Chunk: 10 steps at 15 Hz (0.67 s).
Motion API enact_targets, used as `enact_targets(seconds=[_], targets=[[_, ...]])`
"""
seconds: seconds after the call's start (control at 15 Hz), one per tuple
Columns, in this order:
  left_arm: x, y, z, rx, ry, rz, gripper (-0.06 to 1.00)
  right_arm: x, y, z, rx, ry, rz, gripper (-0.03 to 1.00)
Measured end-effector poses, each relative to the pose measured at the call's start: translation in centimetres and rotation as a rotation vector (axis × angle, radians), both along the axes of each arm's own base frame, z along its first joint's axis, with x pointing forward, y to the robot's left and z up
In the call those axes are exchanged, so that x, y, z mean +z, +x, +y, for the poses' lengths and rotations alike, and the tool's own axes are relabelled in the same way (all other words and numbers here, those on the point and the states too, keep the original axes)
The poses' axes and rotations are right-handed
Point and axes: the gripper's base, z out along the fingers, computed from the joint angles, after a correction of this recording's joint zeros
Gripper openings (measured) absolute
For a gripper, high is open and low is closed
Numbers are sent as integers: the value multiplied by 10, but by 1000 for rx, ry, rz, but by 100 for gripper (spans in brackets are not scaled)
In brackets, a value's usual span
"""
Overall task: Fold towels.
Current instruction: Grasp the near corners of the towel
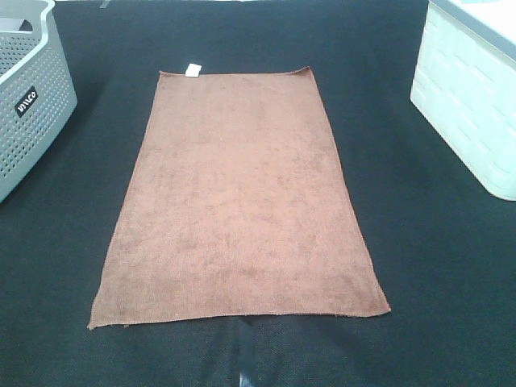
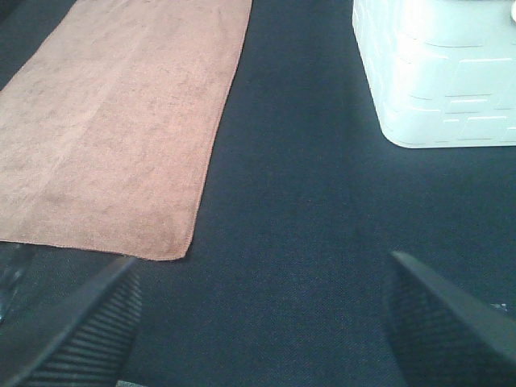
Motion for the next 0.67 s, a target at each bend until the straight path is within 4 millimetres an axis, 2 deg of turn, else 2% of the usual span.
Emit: enact_targets(seconds=[0.67], targets=[[0, 0, 0, 0, 0, 0, 90, 0, 0, 0, 0, 0, 0, 76]])
